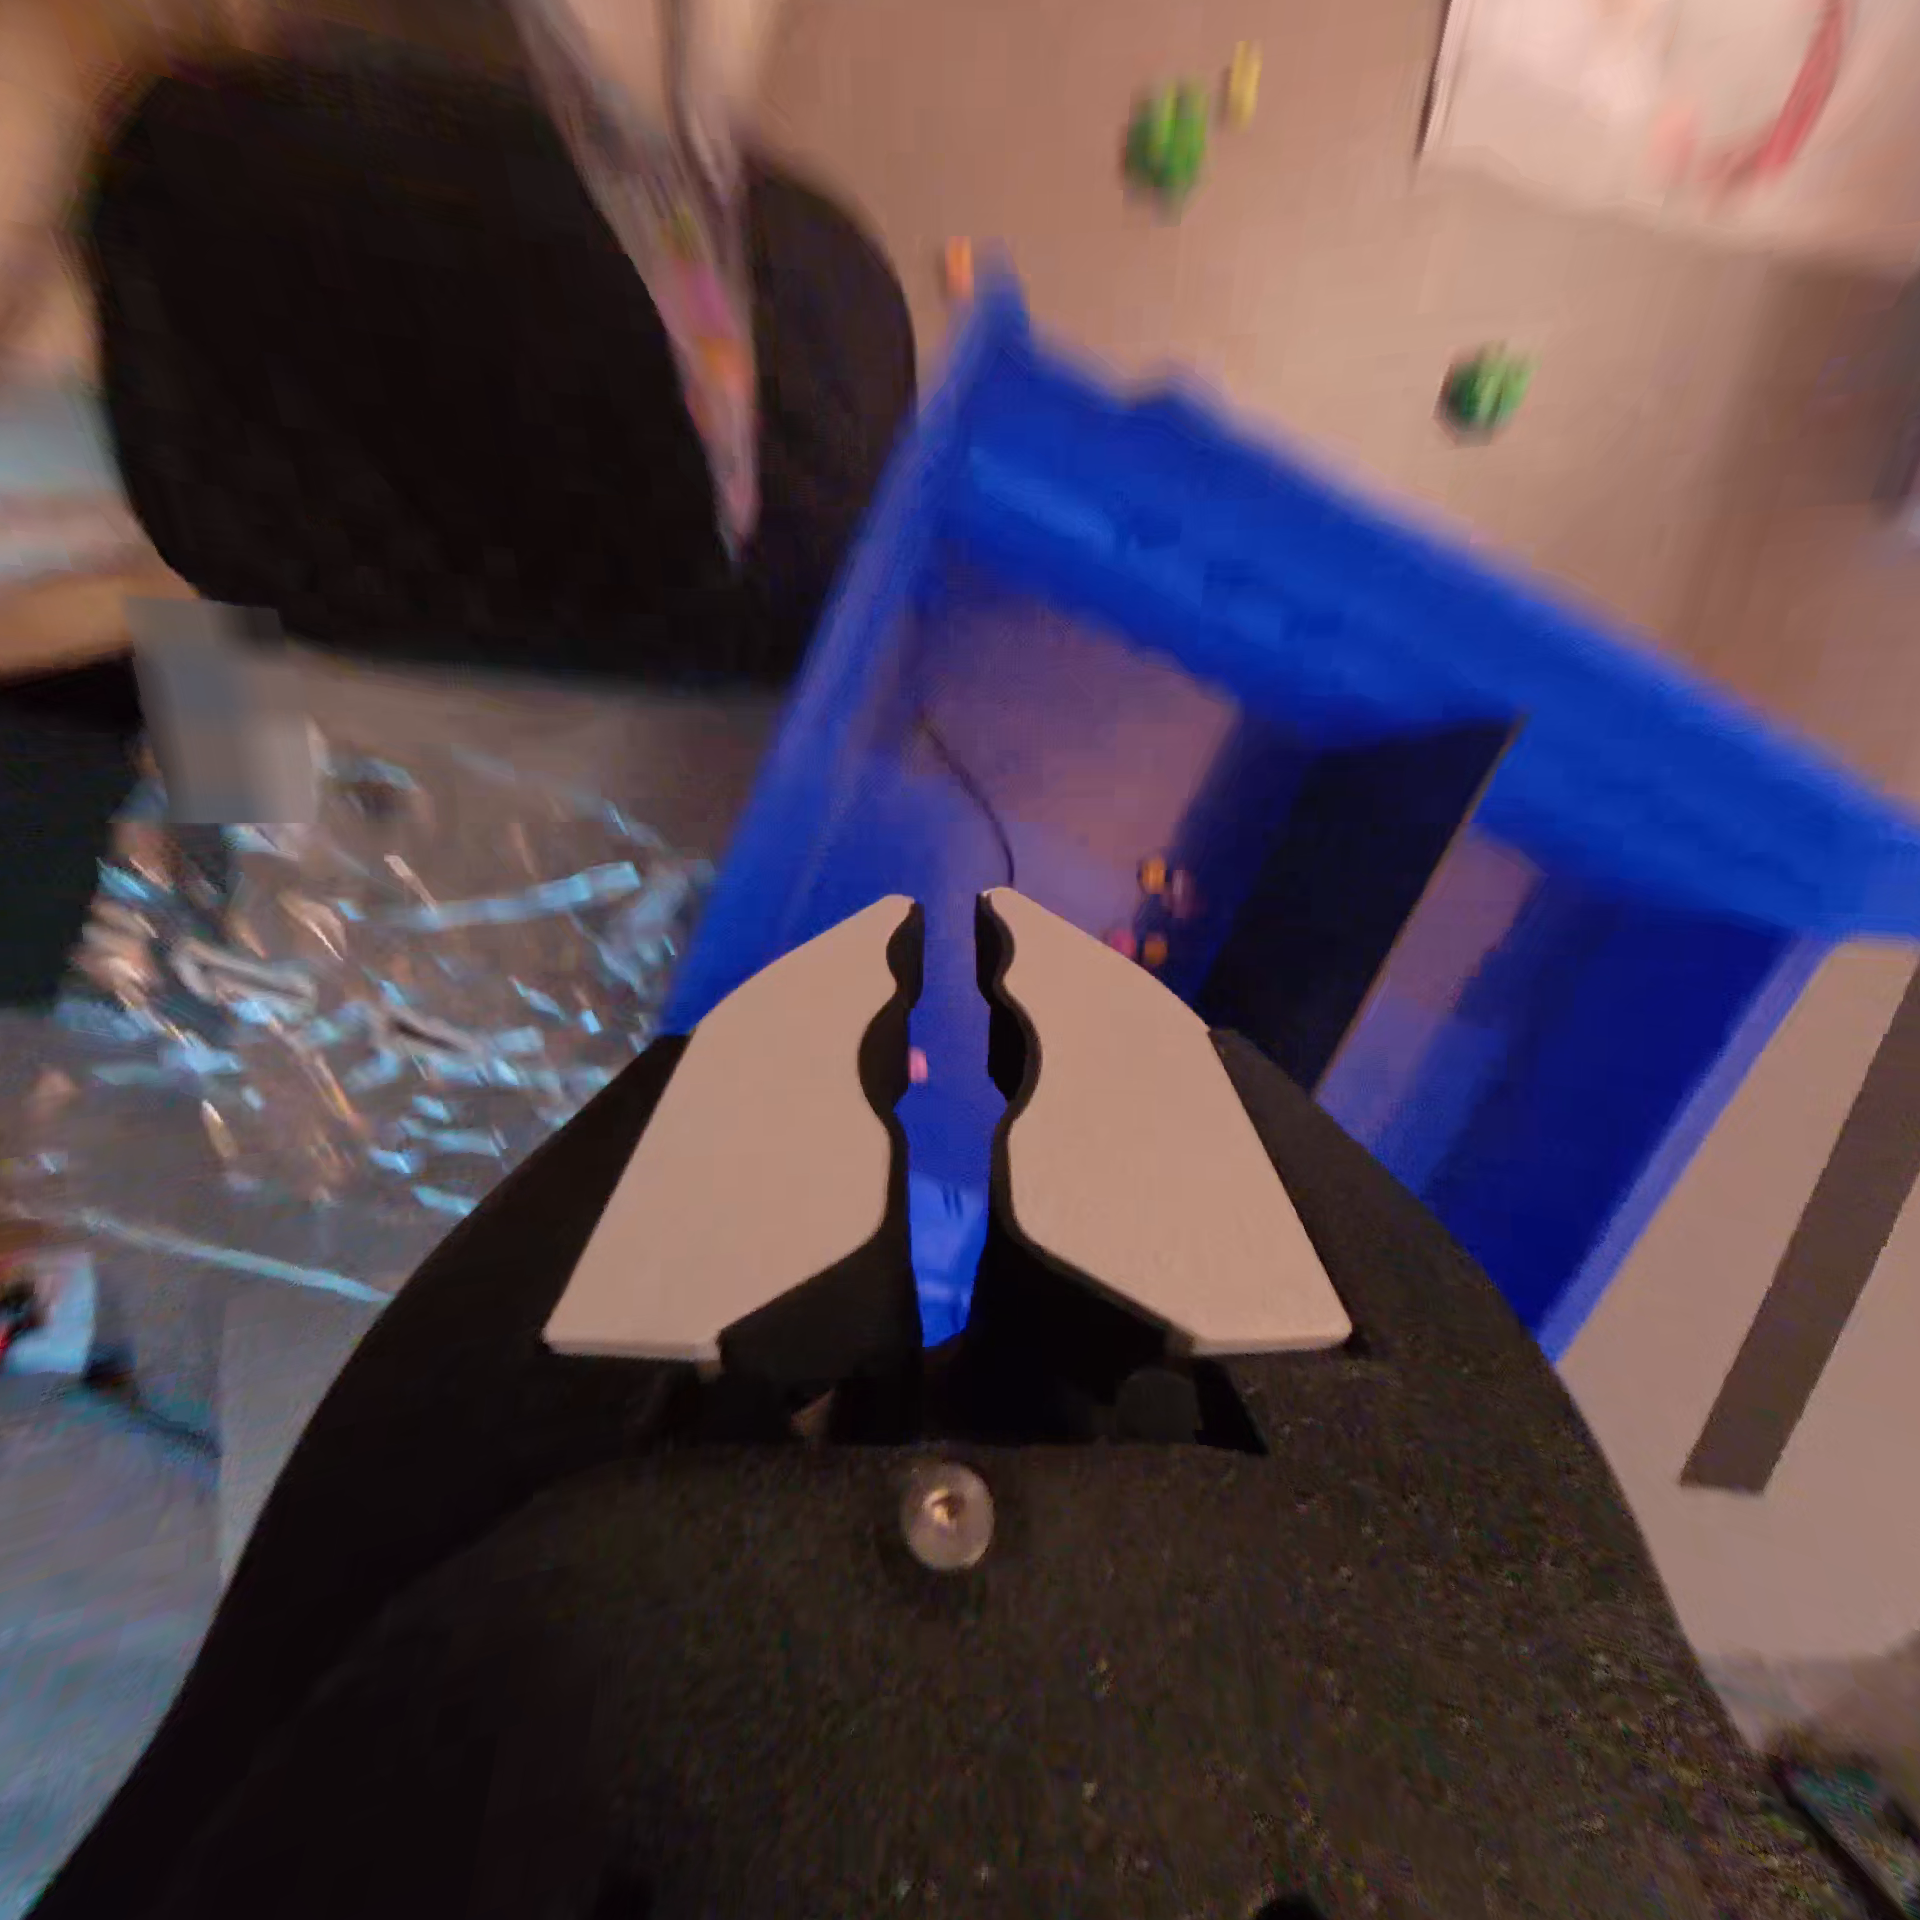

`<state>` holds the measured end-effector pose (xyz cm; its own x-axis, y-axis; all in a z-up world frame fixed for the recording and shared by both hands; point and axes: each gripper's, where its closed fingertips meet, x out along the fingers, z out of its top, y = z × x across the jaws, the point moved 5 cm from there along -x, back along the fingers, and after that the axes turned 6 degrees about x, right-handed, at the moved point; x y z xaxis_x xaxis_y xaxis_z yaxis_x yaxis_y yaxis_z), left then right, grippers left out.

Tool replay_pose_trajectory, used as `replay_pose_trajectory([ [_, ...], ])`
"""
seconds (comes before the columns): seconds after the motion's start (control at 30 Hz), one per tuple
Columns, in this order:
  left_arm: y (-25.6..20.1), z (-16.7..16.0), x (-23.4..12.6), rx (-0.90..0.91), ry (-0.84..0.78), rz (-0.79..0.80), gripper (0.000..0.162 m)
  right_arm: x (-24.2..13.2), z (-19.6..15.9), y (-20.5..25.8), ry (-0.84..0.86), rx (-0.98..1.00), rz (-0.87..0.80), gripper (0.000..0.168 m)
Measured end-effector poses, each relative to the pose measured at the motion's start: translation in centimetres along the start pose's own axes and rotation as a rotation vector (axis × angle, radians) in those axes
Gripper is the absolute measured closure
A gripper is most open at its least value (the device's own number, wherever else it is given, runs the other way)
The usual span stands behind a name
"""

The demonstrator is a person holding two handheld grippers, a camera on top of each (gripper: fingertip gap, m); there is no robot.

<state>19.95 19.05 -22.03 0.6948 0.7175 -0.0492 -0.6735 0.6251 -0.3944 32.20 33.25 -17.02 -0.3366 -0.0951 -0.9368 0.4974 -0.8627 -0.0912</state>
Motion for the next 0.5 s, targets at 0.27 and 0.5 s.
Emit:
replay_pose_trajectory([
  [0.27,0.6,0.1,-0.2,-0.007,-0.003,0.024,0.162,6.6,-6.3,-0.5,0.434,-0.017,0.211,0.157],
  [0.5,0.8,0.0,0.1,-0.013,0.002,0.020,0.162,7.4,-7.3,-0.5,0.518,-0.032,0.177,0.156],
])
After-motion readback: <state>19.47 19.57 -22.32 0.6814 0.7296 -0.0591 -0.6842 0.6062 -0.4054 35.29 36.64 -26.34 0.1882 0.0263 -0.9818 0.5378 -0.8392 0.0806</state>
